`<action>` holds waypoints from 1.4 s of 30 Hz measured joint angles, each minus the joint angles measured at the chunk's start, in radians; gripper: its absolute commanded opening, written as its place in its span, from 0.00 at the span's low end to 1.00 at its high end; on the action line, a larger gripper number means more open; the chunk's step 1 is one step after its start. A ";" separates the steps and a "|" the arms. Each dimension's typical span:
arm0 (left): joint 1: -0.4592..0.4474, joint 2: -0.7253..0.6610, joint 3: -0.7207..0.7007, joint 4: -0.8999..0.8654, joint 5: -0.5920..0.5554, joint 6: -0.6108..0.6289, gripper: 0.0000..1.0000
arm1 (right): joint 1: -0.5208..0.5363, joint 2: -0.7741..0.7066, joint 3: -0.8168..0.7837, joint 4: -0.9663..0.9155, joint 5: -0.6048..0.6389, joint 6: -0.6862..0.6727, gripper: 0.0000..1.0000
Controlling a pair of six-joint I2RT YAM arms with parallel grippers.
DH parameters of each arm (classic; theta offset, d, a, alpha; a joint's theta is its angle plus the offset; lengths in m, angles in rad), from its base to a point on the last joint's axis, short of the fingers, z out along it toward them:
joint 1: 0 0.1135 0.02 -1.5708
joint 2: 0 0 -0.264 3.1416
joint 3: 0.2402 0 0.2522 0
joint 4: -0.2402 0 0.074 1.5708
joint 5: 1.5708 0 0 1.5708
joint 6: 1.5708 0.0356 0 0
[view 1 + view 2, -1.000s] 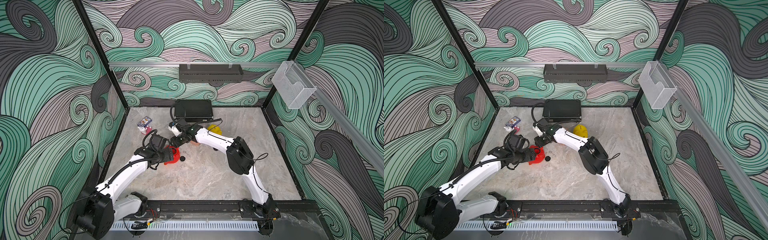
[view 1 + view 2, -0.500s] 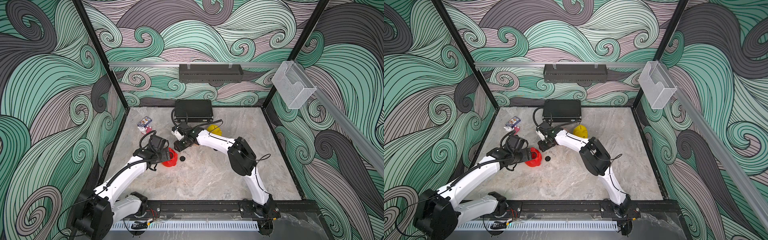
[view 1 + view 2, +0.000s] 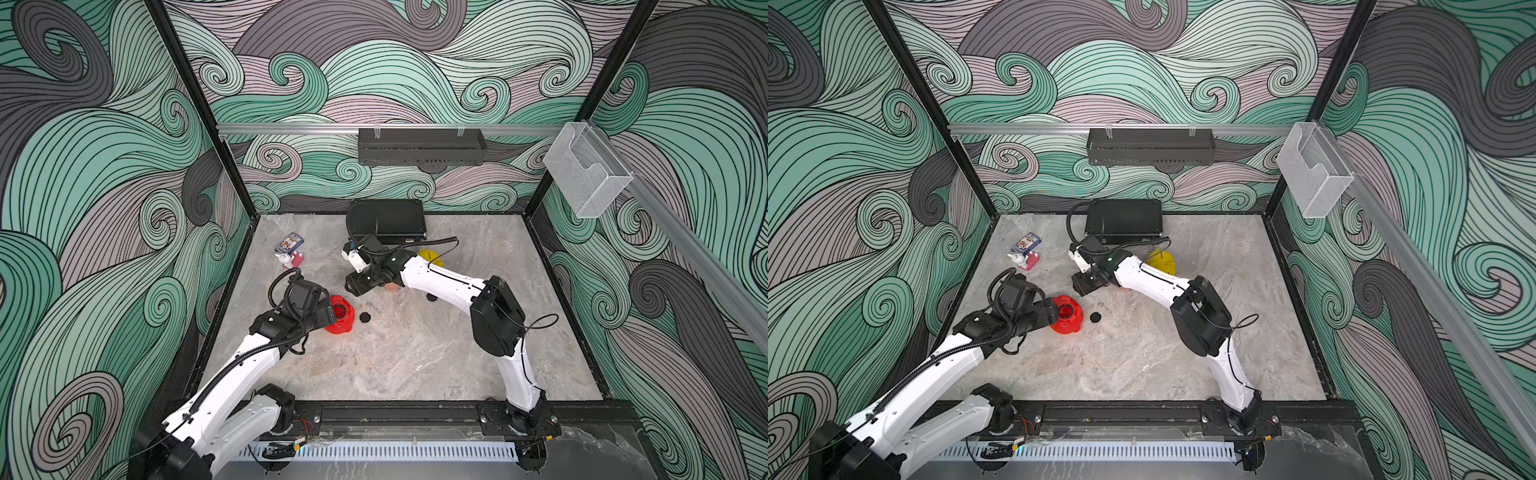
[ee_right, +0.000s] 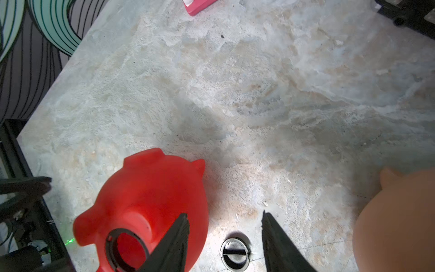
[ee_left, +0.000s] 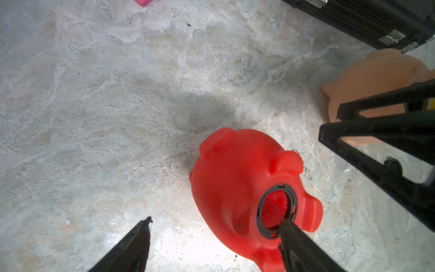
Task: Close piggy banks
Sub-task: Adjust the piggy bank at the center of the board.
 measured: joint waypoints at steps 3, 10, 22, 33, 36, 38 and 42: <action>0.004 -0.046 -0.045 0.013 0.020 -0.033 0.84 | 0.000 0.007 0.026 0.000 -0.034 0.014 0.52; 0.034 -0.074 -0.082 0.061 0.080 -0.073 0.90 | 0.017 0.074 0.147 0.013 -0.092 0.024 0.56; 0.063 -0.024 -0.116 0.200 0.204 -0.076 0.88 | 0.040 0.183 0.206 -0.011 -0.137 0.029 0.56; 0.100 0.042 -0.119 0.270 0.254 -0.044 0.91 | 0.040 0.181 0.196 -0.006 -0.126 0.039 0.54; 0.116 0.061 -0.120 0.296 0.278 -0.034 0.91 | 0.039 0.166 0.174 -0.001 -0.109 0.042 0.54; 0.121 0.070 -0.121 0.313 0.294 -0.028 0.91 | 0.039 0.154 0.159 -0.001 -0.096 0.045 0.54; 0.124 0.090 -0.121 0.342 0.317 -0.015 0.91 | 0.034 0.130 0.128 -0.001 -0.068 0.060 0.54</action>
